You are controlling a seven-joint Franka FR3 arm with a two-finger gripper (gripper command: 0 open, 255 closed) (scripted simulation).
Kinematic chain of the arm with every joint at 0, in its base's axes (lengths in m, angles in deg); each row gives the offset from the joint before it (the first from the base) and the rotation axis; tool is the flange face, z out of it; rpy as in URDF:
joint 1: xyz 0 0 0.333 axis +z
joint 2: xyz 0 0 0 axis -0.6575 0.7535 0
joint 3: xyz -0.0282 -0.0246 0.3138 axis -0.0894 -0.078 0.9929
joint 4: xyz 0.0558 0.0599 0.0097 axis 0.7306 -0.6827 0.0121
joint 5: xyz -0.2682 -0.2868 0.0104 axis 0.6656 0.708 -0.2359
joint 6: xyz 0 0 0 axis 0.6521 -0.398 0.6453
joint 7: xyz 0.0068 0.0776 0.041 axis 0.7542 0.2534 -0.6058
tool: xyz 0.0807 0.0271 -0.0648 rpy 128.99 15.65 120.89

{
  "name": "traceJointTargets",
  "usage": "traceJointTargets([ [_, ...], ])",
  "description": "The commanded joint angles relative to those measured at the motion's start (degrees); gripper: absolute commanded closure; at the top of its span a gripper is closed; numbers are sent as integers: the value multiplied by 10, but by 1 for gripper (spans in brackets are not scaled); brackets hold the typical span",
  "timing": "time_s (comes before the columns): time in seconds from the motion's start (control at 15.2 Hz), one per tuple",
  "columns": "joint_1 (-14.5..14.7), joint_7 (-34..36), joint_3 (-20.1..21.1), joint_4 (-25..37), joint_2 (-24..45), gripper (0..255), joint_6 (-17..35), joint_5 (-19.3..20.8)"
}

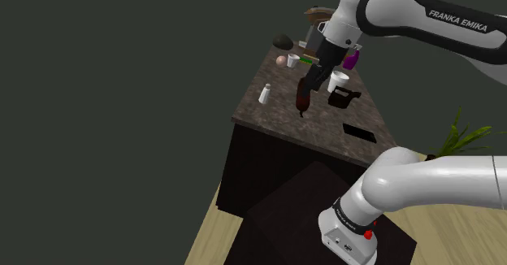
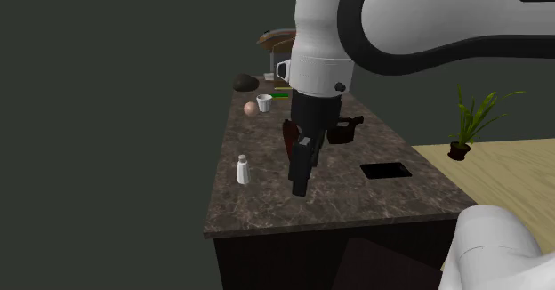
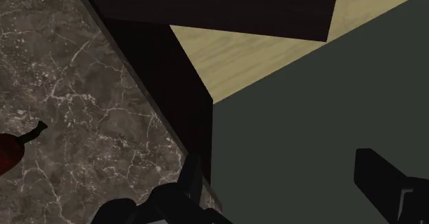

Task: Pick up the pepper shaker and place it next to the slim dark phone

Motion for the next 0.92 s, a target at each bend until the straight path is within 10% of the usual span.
traceJointTargets([
  [0.0,0,0,0,0,0,0,0,0],
  [0.86,-36,-92,-60,27,206,0,202,54],
])
